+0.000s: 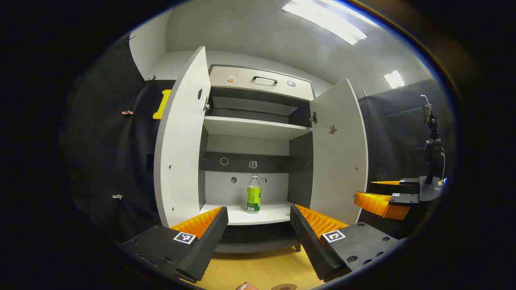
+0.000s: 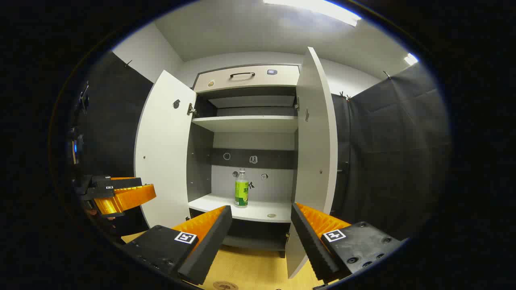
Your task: Grasp the bottle in the cabinet with the left hand and place it on the coaster, then close the right door with the right hand and the left door with the left hand.
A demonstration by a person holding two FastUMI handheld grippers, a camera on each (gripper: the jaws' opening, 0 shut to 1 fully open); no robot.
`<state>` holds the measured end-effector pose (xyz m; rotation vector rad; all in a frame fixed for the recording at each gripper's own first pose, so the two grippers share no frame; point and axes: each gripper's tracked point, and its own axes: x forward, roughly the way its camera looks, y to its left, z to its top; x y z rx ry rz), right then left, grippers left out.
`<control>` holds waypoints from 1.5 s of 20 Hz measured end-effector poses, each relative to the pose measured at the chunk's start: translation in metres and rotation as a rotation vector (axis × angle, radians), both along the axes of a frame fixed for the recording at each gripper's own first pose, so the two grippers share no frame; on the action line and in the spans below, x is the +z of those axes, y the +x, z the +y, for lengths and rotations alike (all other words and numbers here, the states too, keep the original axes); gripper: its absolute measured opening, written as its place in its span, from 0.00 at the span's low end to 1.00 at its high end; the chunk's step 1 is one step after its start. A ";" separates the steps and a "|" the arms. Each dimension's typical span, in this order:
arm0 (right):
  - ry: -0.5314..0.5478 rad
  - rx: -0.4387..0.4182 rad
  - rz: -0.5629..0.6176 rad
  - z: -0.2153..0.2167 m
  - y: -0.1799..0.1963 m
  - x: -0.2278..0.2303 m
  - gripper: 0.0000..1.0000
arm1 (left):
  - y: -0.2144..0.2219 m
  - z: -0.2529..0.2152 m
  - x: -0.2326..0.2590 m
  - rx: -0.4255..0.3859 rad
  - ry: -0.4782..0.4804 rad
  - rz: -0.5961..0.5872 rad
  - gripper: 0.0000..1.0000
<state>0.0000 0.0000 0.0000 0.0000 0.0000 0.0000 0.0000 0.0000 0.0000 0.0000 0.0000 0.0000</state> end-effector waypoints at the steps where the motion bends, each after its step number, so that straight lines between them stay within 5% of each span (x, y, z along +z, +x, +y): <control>1: 0.000 -0.001 -0.002 0.001 0.001 0.000 0.98 | 0.001 0.001 0.000 -0.004 -0.005 0.001 0.98; 14: -0.032 -0.038 0.018 0.004 0.003 0.001 0.98 | 0.012 0.019 0.005 -0.031 0.069 0.004 0.98; 21: -0.073 -0.128 0.016 -0.004 -0.016 0.007 0.97 | 0.007 0.013 -0.001 -0.121 0.042 0.000 0.98; 26: -0.070 -0.124 -0.014 -0.004 -0.011 0.013 0.97 | 0.018 0.014 -0.009 -0.115 0.058 0.012 0.98; 30: -0.105 -0.037 -0.015 0.008 0.007 0.003 0.97 | 0.043 0.011 -0.017 -0.108 0.063 0.021 0.98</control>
